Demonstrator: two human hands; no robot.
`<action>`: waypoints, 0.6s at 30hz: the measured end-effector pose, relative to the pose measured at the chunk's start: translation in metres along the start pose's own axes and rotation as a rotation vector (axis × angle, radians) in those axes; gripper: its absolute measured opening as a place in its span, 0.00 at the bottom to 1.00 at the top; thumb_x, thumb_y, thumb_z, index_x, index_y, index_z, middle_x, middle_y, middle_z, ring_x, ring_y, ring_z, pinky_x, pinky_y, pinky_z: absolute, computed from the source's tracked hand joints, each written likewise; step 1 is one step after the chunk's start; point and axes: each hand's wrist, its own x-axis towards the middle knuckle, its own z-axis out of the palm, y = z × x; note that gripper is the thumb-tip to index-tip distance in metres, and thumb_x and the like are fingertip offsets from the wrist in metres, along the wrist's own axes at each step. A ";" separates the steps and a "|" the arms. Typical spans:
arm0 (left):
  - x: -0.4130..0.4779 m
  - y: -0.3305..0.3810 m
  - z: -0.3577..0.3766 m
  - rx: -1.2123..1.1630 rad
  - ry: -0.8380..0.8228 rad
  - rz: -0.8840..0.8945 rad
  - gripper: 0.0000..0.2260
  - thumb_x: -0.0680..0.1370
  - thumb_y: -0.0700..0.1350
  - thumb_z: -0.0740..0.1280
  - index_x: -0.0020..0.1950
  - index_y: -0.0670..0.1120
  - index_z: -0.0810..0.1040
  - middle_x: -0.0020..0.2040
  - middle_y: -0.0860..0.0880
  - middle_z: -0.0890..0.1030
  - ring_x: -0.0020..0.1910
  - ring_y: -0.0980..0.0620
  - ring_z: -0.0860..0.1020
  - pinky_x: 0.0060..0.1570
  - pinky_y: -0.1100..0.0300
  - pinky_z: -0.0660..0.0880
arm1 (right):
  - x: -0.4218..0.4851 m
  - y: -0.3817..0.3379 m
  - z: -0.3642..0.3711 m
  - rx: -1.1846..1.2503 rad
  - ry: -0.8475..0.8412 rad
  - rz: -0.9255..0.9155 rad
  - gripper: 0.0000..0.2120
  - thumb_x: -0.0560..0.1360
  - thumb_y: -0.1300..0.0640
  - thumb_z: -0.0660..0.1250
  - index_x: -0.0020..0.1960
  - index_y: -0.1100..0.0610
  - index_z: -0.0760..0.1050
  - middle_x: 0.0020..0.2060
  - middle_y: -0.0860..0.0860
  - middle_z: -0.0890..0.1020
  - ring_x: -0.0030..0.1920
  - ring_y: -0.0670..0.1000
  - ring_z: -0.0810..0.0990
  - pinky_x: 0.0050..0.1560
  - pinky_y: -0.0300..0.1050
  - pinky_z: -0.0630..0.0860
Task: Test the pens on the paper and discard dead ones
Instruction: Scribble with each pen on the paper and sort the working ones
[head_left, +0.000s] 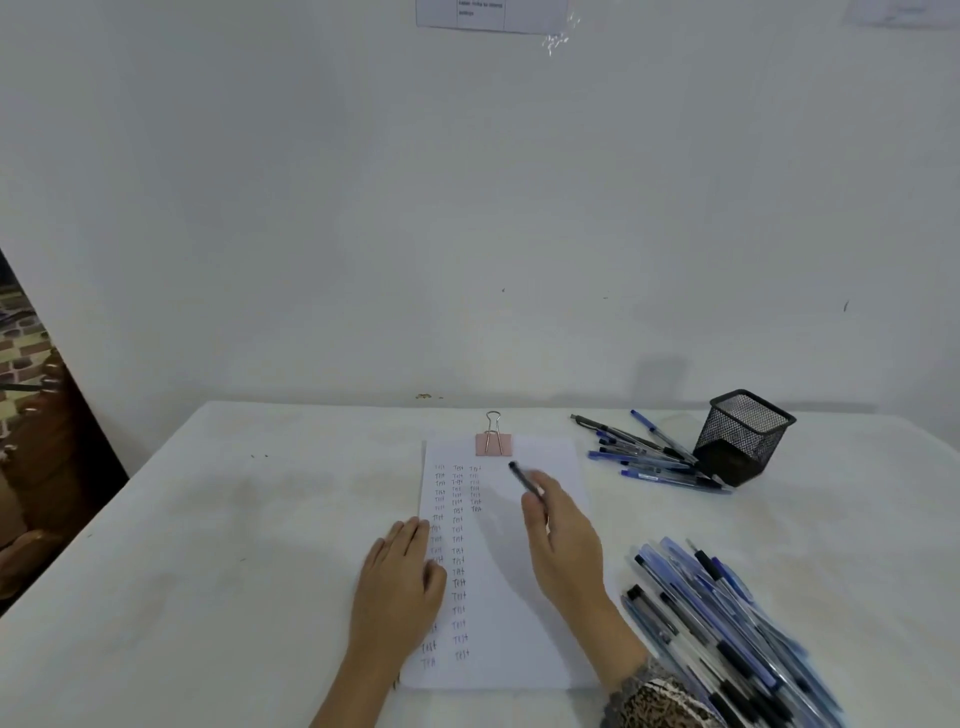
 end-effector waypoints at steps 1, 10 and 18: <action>0.000 0.000 0.000 0.002 0.005 0.000 0.40 0.67 0.57 0.36 0.73 0.44 0.63 0.73 0.49 0.64 0.73 0.50 0.60 0.72 0.58 0.53 | -0.005 0.005 0.001 -0.088 0.020 -0.055 0.19 0.76 0.41 0.49 0.56 0.46 0.74 0.40 0.39 0.79 0.35 0.40 0.75 0.32 0.30 0.65; -0.002 0.001 -0.003 -0.001 0.004 -0.004 0.40 0.67 0.58 0.36 0.72 0.43 0.64 0.72 0.48 0.66 0.71 0.49 0.63 0.71 0.56 0.58 | -0.024 0.024 -0.002 -0.330 0.068 -0.315 0.22 0.80 0.40 0.49 0.50 0.47 0.80 0.34 0.39 0.81 0.35 0.40 0.73 0.40 0.35 0.61; -0.002 0.002 -0.004 0.019 -0.011 -0.007 0.42 0.65 0.59 0.34 0.74 0.45 0.61 0.73 0.49 0.63 0.73 0.51 0.60 0.72 0.58 0.55 | -0.029 0.025 -0.008 -0.423 0.054 -0.398 0.21 0.79 0.41 0.52 0.41 0.45 0.81 0.30 0.39 0.78 0.34 0.41 0.68 0.39 0.40 0.56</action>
